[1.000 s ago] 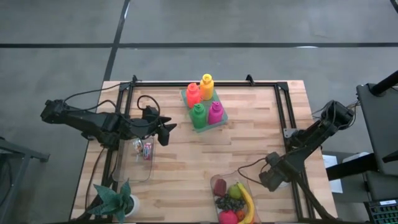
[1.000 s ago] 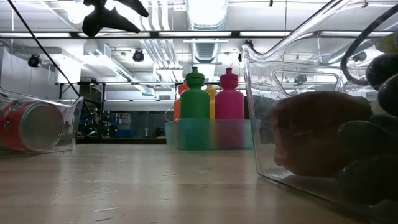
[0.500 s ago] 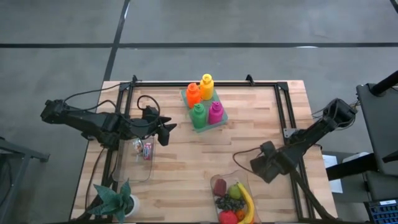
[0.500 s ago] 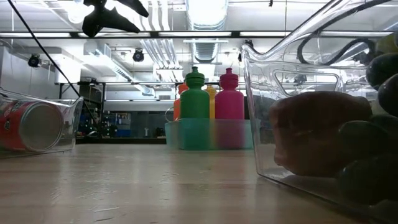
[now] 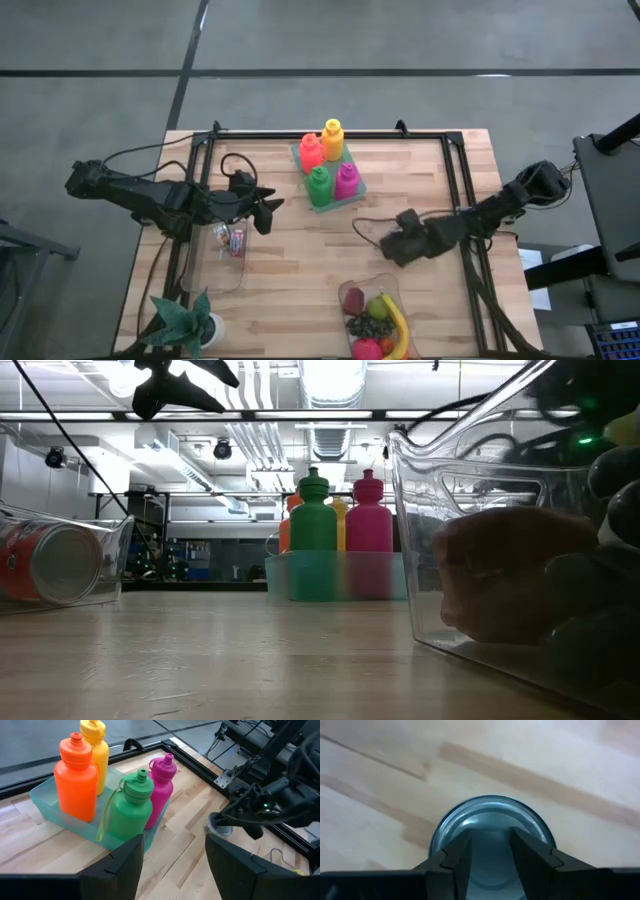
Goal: Pick & Place Food Item
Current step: Put the green and white tuna can into the top transparent bin
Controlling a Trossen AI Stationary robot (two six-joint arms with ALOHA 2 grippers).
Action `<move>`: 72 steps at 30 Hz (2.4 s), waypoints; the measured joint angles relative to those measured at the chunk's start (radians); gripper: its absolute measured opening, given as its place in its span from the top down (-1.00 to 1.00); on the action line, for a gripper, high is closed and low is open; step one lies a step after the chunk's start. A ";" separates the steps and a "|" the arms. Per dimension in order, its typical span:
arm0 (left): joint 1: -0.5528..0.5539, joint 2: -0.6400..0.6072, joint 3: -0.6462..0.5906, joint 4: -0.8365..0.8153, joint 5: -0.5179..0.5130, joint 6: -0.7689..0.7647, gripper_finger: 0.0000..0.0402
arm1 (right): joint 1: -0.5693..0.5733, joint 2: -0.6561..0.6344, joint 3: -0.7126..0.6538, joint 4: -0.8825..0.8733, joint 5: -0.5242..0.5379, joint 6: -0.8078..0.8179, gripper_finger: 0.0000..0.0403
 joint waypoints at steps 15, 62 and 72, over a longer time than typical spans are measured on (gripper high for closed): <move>0.000 0.000 0.000 0.000 0.000 0.000 -0.08 | -0.294 0.071 -0.002 0.504 -0.106 -0.525 0.33; 0.002 0.000 -0.002 -0.002 -0.023 0.000 -0.08 | -0.258 -0.040 -0.153 0.524 -0.281 -0.969 0.33; 0.002 0.000 -0.002 -0.002 -0.023 0.000 -0.08 | -0.259 0.136 -0.132 0.910 -0.290 -1.094 0.33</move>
